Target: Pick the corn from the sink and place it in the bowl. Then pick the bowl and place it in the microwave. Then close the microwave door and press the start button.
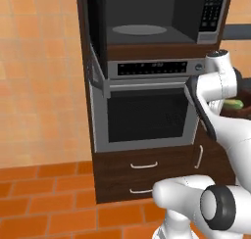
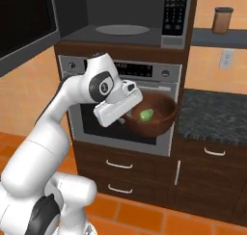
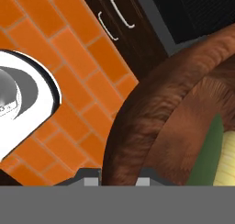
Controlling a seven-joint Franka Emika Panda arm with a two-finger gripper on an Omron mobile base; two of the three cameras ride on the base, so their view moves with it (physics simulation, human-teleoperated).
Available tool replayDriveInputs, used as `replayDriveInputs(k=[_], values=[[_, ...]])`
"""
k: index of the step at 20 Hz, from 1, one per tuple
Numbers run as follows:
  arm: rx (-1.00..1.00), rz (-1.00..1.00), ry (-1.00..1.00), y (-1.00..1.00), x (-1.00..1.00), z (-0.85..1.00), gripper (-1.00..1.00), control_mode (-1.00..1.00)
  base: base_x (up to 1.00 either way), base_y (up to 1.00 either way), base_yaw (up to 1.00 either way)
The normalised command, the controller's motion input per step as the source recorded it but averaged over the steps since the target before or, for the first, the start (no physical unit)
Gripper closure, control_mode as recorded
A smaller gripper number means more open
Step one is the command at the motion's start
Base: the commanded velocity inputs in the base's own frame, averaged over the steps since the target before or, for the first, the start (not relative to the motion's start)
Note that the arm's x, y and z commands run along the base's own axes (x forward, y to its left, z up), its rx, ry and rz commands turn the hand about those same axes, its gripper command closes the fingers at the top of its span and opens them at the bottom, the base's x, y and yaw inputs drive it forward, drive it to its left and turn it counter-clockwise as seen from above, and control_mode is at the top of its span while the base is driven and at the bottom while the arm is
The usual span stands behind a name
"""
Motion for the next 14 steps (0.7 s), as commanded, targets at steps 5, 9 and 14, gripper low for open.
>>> replayDriveInputs(k=[5,9,14], values=[[0.0,0.0,0.0,0.0,0.0,0.0,1.0,1.0,0.54,0.31,0.0],[0.0,0.0,0.0,0.0,0.0,0.0,1.0,1.0,0.46,0.02,0.0],[0.0,0.0,0.0,0.0,0.0,0.0,1.0,1.0,0.39,0.01,0.0]])
